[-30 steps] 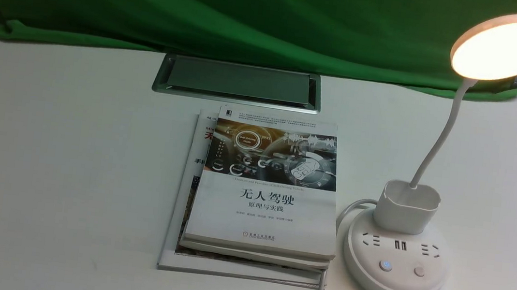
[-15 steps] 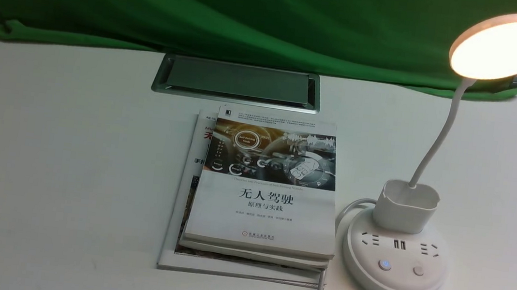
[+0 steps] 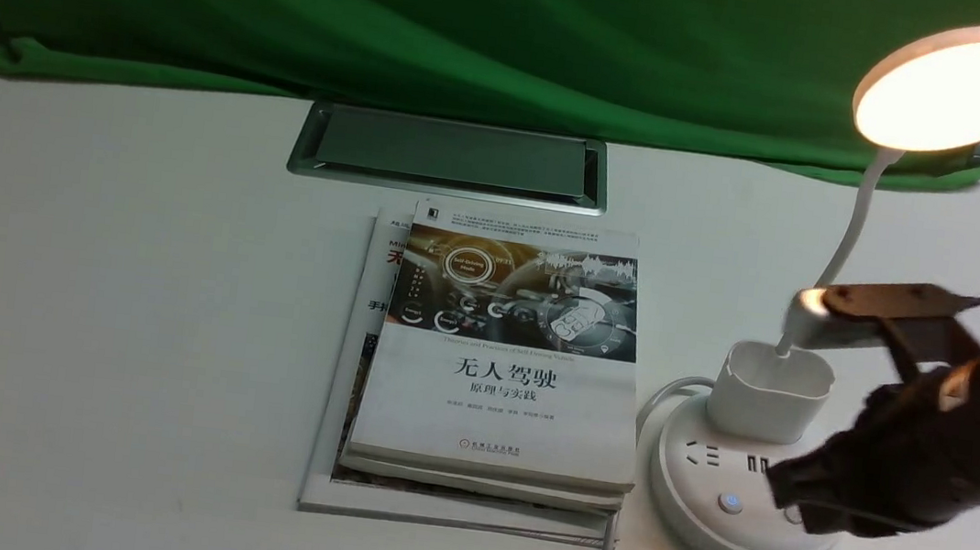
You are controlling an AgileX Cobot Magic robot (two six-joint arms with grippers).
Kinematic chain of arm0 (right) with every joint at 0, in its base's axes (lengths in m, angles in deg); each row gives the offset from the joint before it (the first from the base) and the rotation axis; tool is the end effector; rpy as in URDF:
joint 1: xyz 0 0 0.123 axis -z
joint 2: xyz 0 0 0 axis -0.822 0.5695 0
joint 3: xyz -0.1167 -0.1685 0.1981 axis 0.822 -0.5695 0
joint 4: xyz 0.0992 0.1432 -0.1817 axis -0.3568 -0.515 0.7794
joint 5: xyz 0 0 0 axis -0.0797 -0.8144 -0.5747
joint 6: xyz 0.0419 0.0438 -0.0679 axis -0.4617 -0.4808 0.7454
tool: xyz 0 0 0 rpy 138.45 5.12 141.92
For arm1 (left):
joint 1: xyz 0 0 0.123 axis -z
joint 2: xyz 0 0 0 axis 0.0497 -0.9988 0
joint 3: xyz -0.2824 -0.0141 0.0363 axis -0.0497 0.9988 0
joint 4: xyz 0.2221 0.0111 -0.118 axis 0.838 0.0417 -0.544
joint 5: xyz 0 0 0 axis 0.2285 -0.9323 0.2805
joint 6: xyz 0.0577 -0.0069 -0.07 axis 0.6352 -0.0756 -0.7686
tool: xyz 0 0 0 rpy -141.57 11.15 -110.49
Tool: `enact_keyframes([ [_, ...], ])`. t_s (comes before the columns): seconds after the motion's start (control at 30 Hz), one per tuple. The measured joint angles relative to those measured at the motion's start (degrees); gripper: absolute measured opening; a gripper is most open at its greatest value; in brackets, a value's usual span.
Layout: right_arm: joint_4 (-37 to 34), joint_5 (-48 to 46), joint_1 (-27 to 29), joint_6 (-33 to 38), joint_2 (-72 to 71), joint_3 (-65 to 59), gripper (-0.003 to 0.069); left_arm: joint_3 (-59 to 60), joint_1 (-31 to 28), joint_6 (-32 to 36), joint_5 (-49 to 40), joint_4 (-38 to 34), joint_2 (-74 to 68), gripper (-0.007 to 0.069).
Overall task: Turn off the desk lamp on the white desktop by hand.
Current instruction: 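Press the power button on the lamp base to turn the lamp off with the right gripper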
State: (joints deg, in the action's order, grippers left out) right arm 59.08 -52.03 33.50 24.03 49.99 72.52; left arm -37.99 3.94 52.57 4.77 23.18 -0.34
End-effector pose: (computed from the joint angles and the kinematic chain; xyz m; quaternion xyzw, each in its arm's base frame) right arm 0.2528 0.1101 0.2192 -0.1597 0.9761 0.0759 0.1266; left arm 0.0554 0.0004 0.1887 0.0668 0.7586 0.0545 0.6459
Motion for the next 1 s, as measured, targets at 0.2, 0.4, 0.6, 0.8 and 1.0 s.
enact_keyframes([
  [0.2,0.2,1.2,-0.2,-0.1,4.0,1.4,0.0041,0.0,0.0,0.0,0.0,0.0,0.0,0.0020],
  [0.4,0.8,2.6,1.0,-0.2,4.5,1.4,0.0041,0.0,0.0,0.0,0.0,0.0,0.0,0.0020],
  [0.6,1.4,3.1,1.8,-0.2,6.6,1.4,0.0041,0.0,0.0,0.0,0.0,0.0,0.0,0.0020],
  [0.8,1.4,5.2,1.8,-0.2,6.8,1.4,0.0046,0.0,0.0,0.0,0.0,0.0,0.0,0.0020],
  [1.0,1.4,5.6,1.8,-0.2,7.7,1.4,0.0047,0.0,0.0,0.0,0.0,0.0,0.0,0.0020],
])
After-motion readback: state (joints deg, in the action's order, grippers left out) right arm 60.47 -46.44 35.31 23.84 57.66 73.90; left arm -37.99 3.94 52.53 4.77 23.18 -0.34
